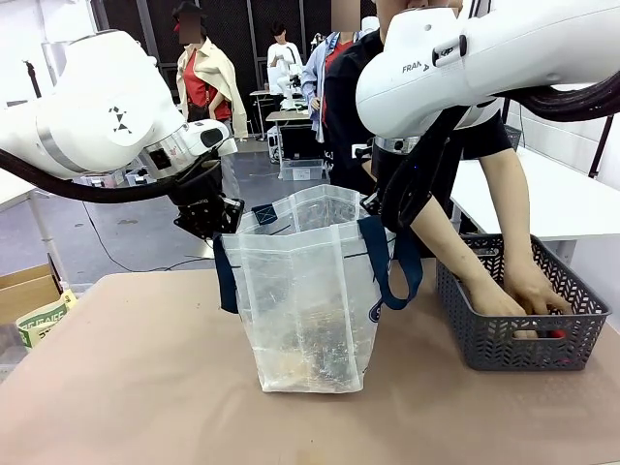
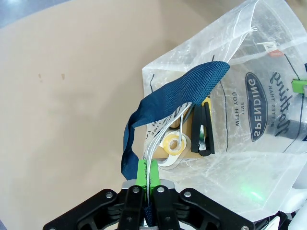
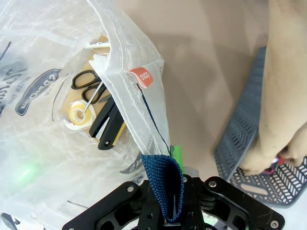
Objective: Transfer purchased items from the store into the shopping bag.
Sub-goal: Move the Reusable shopping bag to the right side of the table.
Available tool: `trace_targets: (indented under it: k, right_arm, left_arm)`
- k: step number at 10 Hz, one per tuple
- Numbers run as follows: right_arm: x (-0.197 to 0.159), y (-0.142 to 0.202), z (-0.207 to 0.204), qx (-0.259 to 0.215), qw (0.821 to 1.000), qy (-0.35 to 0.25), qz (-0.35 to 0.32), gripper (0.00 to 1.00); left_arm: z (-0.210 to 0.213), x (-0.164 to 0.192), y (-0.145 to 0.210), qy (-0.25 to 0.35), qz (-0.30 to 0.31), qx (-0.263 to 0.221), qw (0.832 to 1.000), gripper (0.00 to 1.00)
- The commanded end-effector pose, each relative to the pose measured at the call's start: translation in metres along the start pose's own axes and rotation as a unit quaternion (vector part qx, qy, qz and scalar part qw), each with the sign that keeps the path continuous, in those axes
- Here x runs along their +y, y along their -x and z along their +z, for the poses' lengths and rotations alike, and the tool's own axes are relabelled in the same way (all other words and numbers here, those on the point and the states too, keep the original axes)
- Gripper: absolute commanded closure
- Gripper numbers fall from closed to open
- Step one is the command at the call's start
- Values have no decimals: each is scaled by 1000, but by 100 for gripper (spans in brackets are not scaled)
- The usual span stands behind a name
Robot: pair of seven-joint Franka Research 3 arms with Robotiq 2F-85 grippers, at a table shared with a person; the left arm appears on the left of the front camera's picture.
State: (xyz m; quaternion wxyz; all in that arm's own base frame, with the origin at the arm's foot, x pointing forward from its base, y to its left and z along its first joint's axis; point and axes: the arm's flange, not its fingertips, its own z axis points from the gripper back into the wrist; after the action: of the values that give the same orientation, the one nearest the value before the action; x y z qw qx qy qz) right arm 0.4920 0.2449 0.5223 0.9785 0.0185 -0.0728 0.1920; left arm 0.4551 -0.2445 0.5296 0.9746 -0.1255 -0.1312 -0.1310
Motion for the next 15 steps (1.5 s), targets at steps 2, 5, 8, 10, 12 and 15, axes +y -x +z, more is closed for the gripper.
trace_targets:
  k: [2,5,8,10,12,15]
  right_arm:
    - [-1,0,0,-1,1000,0,0,100]
    - [-1,0,0,-1,1000,0,0,100]
    - [-1,0,0,-1,1000,0,0,100]
    - [-1,0,0,-1,1000,0,0,100]
    - [-1,0,0,-1,1000,0,0,100]
    - [-1,0,0,-1,1000,0,0,100]
  left_arm:
    - [-1,1,1,-1,0,1,1000,100]
    - [-1,1,1,-1,0,1,1000,100]
    - [-1,1,1,-1,0,1,1000,100]
    - [-1,1,1,-1,0,1,1000,100]
    - [-1,1,1,-1,0,1,1000,100]
    - [-1,1,1,-1,0,1,1000,100]
